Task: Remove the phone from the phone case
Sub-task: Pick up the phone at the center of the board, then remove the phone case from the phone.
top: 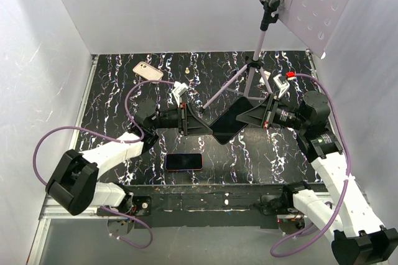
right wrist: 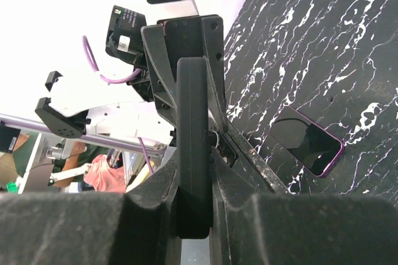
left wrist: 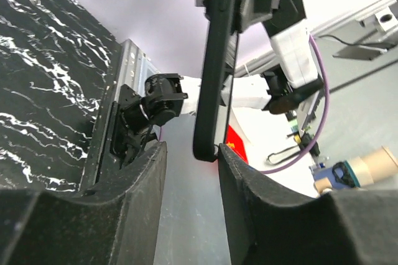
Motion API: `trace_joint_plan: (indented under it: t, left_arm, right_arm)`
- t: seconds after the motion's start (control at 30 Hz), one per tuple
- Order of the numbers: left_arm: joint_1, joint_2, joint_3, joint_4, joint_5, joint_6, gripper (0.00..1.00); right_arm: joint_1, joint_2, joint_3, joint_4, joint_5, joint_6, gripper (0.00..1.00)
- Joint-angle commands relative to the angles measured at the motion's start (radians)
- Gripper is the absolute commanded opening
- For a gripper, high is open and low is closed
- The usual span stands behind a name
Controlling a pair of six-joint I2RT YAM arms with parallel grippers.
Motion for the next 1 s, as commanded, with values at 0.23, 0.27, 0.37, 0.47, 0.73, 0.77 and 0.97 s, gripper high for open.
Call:
trace_joint_plan:
  t: [0.23, 0.27, 0.37, 0.47, 0.73, 0.77, 0.97]
  left_arm:
    - [-0.022, 0.081, 0.052, 0.353, 0.116, -0.188, 0.03]
    - [-0.022, 0.100, 0.055, 0.420, 0.141, -0.228, 0.00]
    - [-0.022, 0.154, 0.074, 0.709, 0.219, -0.366, 0.00]
    - [-0.033, 0.160, 0.109, 0.763, 0.310, -0.358, 0.00]
    - [-0.077, 0.098, 0.216, 0.763, 0.305, -0.216, 0.00]
    - [-0.082, 0.099, 0.227, 0.761, 0.299, -0.216, 0.00]
    - [-0.099, 0.070, 0.272, 0.763, 0.293, -0.193, 0.00]
  right_arm:
    - [-0.004, -0.016, -0.013, 0.175, -0.110, 0.063, 0.01]
    - [-0.004, -0.017, -0.011, 0.183, -0.118, 0.072, 0.01]
    - [-0.004, -0.011, -0.019, 0.255, -0.159, 0.146, 0.01]
    - [0.002, 0.013, -0.039, 0.380, -0.210, 0.267, 0.01]
    - [0.034, 0.053, -0.166, 1.018, -0.184, 0.771, 0.01]
    - [0.037, 0.061, -0.172, 1.077, -0.170, 0.820, 0.01]
    - [0.053, 0.091, -0.207, 1.253, -0.107, 0.979, 0.01]
